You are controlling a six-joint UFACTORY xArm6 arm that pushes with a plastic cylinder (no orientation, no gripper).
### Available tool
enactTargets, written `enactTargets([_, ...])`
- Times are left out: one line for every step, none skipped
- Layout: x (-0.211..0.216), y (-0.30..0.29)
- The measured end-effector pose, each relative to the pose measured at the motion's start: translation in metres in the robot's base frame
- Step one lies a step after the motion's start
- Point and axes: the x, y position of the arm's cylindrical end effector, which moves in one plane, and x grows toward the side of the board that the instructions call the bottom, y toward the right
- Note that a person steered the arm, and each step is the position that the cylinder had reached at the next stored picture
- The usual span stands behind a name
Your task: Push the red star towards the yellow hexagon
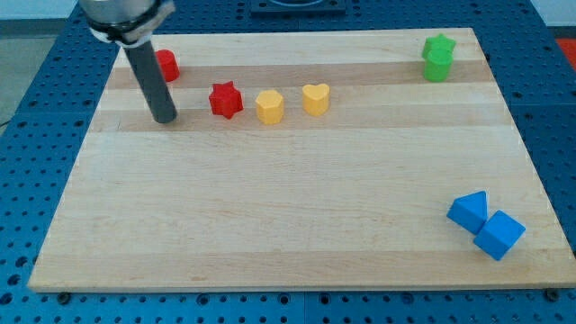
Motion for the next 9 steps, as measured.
enactTargets([0.000, 0.017])
enactTargets([0.005, 0.064])
enactTargets([0.005, 0.065])
enactTargets([0.005, 0.065])
enactTargets([0.005, 0.051])
enactTargets([0.001, 0.022])
enactTargets([-0.030, 0.025])
enactTargets([-0.030, 0.026])
enactTargets([-0.030, 0.057])
